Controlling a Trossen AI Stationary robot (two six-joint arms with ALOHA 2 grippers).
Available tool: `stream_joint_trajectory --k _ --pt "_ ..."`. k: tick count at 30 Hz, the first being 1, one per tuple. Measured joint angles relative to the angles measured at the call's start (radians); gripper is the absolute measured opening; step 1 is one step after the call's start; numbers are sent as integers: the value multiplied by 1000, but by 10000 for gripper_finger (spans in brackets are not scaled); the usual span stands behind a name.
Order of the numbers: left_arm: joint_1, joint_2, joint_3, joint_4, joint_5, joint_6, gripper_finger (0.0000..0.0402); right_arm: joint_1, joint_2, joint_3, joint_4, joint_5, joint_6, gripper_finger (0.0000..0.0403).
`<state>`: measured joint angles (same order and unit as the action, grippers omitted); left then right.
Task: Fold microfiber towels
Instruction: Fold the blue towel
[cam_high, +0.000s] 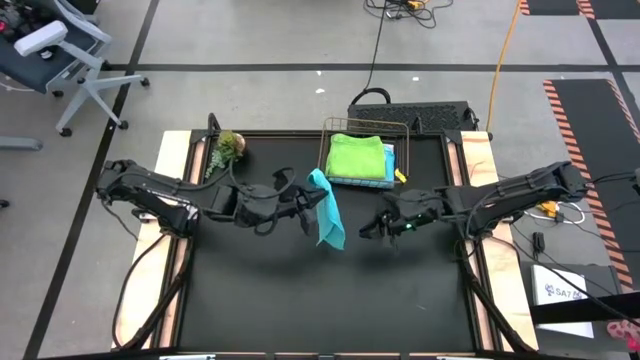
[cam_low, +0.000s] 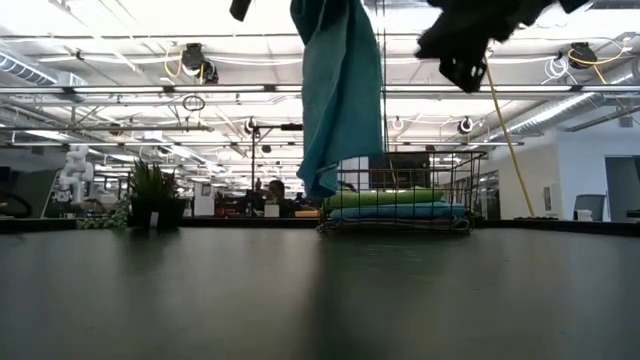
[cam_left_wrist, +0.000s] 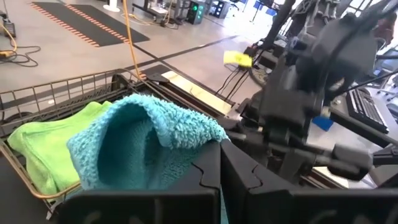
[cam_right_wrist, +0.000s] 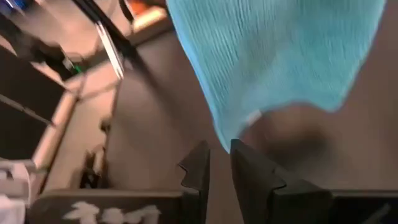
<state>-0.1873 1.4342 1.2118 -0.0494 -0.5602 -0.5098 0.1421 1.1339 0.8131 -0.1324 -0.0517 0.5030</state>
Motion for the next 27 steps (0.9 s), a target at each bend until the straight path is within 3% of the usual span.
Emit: stream_joint_trajectory --k 14,27 --pt "19 -3 0 52 8 37 0 40 246 0 -5 -2 -47 126" --pt "22 -3 0 43 10 36 0 1 253 0 13 -2 -104 160"
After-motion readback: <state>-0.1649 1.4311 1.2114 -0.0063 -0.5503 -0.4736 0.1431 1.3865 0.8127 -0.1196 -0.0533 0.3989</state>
